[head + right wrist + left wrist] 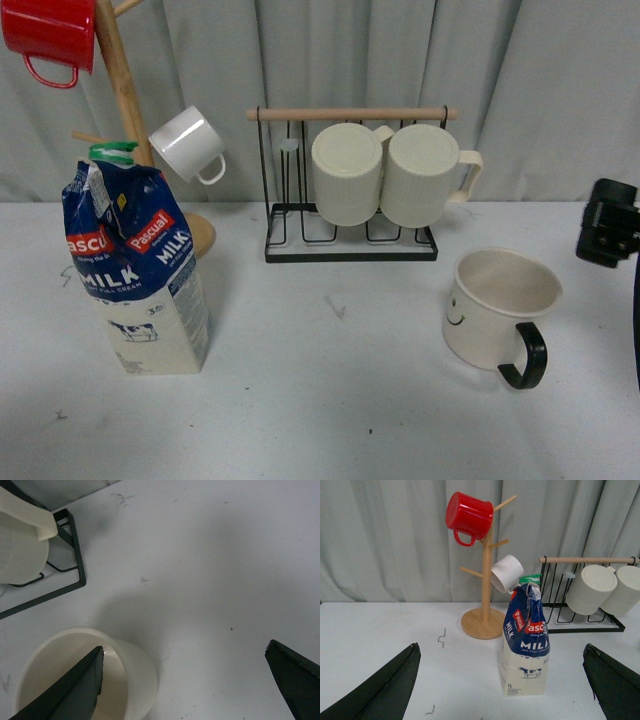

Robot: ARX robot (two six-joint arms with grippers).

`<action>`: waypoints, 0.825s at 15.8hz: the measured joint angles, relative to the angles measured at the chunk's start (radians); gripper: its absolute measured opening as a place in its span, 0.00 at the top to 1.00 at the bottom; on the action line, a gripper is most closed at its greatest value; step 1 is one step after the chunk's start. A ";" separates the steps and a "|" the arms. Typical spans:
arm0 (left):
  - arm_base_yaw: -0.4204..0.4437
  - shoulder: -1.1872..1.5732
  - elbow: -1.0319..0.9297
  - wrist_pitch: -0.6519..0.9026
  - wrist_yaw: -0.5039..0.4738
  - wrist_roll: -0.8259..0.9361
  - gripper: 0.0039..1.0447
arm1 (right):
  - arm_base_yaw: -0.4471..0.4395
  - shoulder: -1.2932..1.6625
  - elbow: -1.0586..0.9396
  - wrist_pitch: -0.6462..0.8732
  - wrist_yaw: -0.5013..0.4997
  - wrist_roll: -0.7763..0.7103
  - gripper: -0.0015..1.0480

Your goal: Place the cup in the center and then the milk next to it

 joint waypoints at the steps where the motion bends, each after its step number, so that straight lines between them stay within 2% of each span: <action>1: 0.000 0.000 0.000 0.000 0.000 0.000 0.06 | 0.018 0.031 0.061 -0.056 0.000 0.008 0.06; 6: 0.000 0.000 0.000 0.000 0.000 0.000 0.06 | 0.082 0.152 0.217 -0.285 -0.021 0.041 0.06; 11: 0.000 0.000 0.000 0.000 0.000 0.000 0.06 | 0.082 0.190 0.245 -0.303 -0.018 0.062 0.06; 13: 0.000 0.000 0.000 0.000 0.000 0.000 0.06 | 0.083 0.197 0.245 -0.300 -0.018 0.066 0.25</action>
